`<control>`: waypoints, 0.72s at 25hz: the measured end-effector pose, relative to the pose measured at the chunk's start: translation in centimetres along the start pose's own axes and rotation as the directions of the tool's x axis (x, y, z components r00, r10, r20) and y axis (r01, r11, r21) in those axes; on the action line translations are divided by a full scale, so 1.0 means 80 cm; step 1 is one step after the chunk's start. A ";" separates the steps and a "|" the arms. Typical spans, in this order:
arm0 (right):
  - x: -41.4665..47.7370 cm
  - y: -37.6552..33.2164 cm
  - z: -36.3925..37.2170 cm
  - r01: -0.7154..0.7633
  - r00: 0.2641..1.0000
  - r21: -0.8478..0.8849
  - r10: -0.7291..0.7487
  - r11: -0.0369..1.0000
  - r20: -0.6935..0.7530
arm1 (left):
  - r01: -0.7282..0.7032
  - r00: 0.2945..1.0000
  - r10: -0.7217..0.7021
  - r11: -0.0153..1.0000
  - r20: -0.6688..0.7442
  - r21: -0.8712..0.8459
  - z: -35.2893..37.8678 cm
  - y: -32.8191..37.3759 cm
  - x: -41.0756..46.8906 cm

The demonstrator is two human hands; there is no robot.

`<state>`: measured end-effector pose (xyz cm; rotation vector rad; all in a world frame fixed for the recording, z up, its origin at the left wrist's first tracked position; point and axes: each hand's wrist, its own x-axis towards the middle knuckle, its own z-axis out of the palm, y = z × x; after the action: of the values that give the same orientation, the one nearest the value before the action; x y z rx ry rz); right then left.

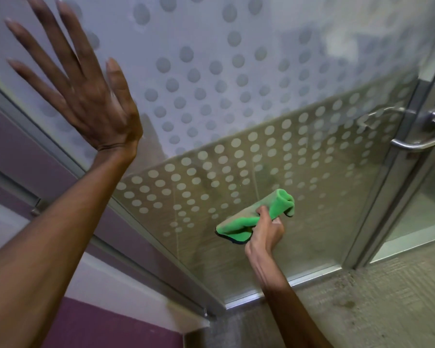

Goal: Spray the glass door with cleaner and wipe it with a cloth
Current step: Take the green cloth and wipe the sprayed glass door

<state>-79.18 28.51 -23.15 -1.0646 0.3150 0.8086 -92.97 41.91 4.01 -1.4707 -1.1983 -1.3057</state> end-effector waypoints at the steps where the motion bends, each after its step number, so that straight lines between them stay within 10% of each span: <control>1: -0.011 -0.014 0.008 0.025 1.000 -0.004 -0.025 1.000 0.017 | 0.001 1.000 0.000 1.000 0.031 -0.026 -0.006 0.004 0.001; 18: -0.146 -0.185 0.094 0.259 0.869 0.121 -0.286 0.958 0.403 | -0.022 1.000 0.022 0.997 -0.010 -0.070 -0.001 0.002 0.001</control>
<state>-77.51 26.41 -3.00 -0.8255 -0.1732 0.7419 -92.83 41.82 4.14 -1.5218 -1.1372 -1.3507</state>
